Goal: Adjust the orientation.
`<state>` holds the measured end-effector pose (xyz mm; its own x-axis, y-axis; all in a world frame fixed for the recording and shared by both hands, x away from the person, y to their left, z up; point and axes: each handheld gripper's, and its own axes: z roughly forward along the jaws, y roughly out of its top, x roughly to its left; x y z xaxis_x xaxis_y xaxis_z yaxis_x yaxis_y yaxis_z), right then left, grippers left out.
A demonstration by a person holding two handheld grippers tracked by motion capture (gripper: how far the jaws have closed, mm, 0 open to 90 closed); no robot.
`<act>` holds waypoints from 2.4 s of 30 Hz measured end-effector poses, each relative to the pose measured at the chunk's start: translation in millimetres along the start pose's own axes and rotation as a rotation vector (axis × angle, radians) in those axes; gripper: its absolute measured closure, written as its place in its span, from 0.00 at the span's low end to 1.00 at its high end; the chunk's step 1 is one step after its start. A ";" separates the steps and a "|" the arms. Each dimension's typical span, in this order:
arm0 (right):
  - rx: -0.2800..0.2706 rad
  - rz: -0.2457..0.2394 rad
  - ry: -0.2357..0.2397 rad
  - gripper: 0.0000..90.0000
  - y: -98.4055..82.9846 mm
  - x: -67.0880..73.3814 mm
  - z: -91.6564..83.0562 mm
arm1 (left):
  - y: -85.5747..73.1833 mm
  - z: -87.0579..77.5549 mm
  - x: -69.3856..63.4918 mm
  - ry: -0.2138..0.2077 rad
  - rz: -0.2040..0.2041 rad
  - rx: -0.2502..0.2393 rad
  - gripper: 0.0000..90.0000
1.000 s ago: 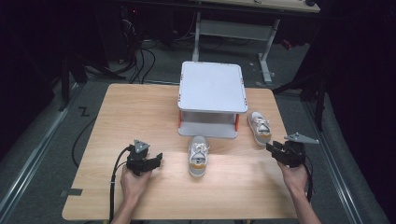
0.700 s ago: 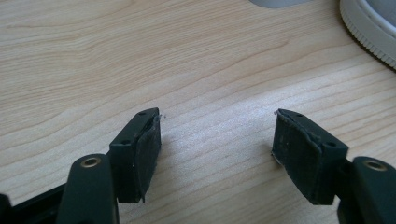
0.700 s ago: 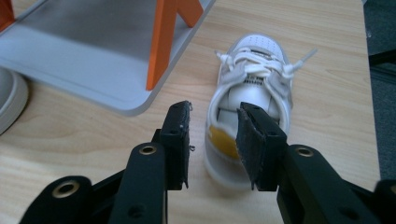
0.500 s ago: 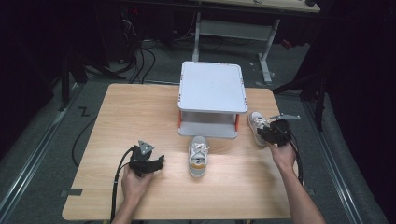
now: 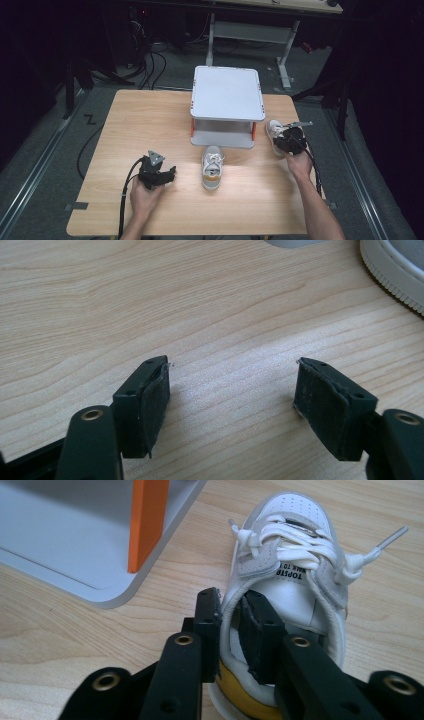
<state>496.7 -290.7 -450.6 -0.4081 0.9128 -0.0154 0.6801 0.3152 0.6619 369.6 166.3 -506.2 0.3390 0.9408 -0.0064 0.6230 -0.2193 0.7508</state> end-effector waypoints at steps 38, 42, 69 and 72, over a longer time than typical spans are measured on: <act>-0.116 -0.057 0.019 0.94 -33.8 18.6 -77.3 | 0.2 0.0 1.1 -0.006 -0.006 -0.001 0.34; -0.124 -0.061 0.034 0.94 -40.2 27.3 -87.0 | 0.2 0.1 0.7 -0.002 -0.004 -0.001 0.34; -0.092 -0.184 0.175 0.93 -54.5 139.8 -86.0 | 0.1 0.0 0.8 -0.003 -0.006 -0.002 0.34; -0.085 -0.185 0.182 0.93 -51.6 146.1 -80.5 | 0.1 0.0 0.8 -0.003 -0.006 -0.001 0.35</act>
<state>352.9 -194.5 -426.8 -0.6286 0.7776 -0.0122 0.5336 0.4426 0.7207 370.0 167.0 -506.1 0.3372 0.9413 -0.0131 0.6242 -0.2131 0.7516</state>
